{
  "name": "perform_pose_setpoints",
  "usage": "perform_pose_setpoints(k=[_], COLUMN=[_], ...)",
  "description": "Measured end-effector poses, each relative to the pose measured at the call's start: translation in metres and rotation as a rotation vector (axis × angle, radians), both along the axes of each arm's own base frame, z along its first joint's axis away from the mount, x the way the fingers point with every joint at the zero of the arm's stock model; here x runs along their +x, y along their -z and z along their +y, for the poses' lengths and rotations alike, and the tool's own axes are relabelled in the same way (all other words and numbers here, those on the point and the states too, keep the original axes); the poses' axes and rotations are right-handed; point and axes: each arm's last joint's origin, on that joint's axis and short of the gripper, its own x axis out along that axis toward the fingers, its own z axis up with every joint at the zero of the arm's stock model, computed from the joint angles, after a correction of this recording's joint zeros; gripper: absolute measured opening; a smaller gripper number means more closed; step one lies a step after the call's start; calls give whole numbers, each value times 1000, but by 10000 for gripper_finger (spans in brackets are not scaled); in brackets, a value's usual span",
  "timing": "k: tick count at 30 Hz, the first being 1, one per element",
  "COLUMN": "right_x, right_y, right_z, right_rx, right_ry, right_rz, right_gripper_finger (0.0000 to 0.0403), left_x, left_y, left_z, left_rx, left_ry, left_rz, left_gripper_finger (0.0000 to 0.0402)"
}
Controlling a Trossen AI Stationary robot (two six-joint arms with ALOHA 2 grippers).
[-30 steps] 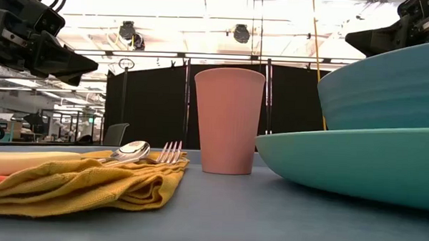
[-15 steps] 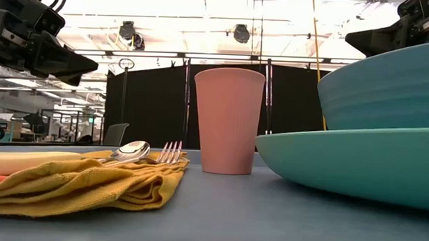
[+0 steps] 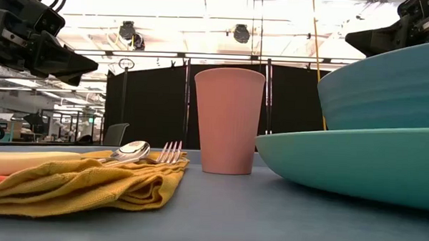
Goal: Set up tray
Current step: Return to Home Position
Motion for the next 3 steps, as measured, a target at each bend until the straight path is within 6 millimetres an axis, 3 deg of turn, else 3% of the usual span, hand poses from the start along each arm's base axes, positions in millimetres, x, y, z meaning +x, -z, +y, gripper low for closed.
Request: perform_pose_setpoints(k=[3], right_x=[0], right_y=[0], right_z=[0], right_rx=[0], right_ry=[0], right_rz=[0], right_gripper_finger=[0], left_x=[0], left_y=[0], left_z=[0], left_rx=[0], left_ry=[0], left_rz=[0], left_gripper_finger=[47])
